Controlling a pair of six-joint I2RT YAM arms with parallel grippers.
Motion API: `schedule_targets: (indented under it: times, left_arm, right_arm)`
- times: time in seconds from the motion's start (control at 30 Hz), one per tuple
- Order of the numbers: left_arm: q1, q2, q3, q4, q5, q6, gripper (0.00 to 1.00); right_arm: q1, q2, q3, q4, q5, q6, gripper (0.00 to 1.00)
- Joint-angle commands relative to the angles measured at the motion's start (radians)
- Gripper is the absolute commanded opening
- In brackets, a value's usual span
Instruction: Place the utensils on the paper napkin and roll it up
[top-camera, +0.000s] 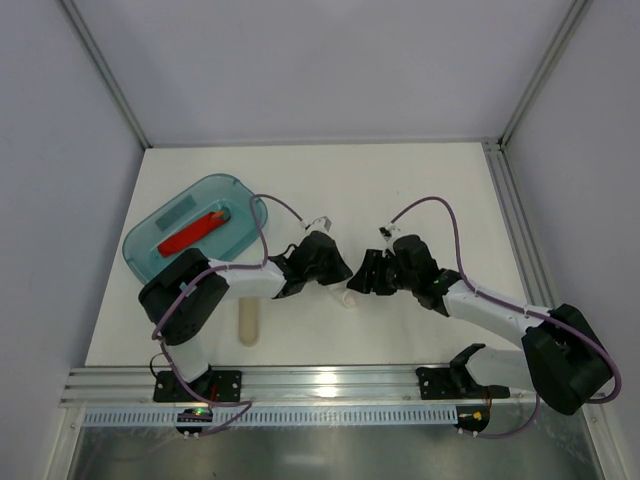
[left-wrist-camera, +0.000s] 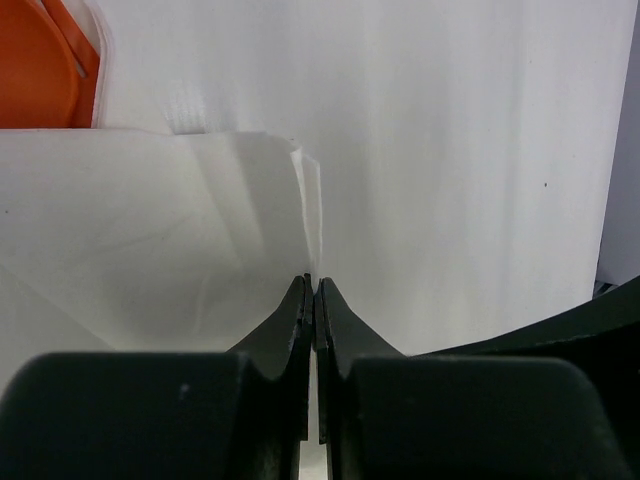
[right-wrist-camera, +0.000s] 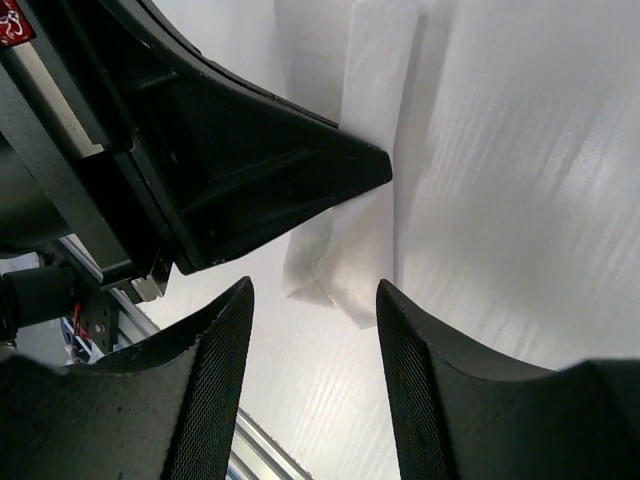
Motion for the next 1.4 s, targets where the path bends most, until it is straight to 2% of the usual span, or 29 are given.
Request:
schedule_targets:
  times: [0.0, 0.27, 0.47, 0.63, 1.0, 1.27, 1.37]
  left_arm:
    - [0.001, 0.006, 0.038, 0.024, 0.007, -0.010, 0.04]
    - [0.004, 0.015, 0.043, 0.027, 0.021, -0.017, 0.06]
    - [0.006, 0.023, 0.047, 0.026, 0.021, -0.022, 0.06]
    - [0.006, 0.027, 0.050, 0.018, 0.021, -0.020, 0.06]
    - [0.004, 0.026, 0.049, 0.019, 0.019, -0.031, 0.06]
    - [0.004, 0.046, 0.070, 0.006, 0.015, -0.023, 0.07]
    - [0.004, 0.053, 0.078, 0.004, 0.012, -0.023, 0.06]
  right_arm:
    - [0.006, 0.000, 0.001, 0.074, -0.038, 0.004, 0.55]
    - [0.006, 0.095, 0.017, 0.132, -0.035, 0.010, 0.53]
    - [0.014, 0.147, 0.030, 0.146, -0.030, 0.007, 0.47]
    - [0.023, 0.149, -0.019, 0.236, -0.070, 0.049, 0.47]
    - [0.045, 0.175, -0.030, 0.281, -0.089, 0.092, 0.42]
    - [0.072, 0.195, -0.096, 0.348, -0.084, 0.181, 0.30]
    - [0.085, 0.195, -0.113, 0.353, -0.058, 0.196, 0.22]
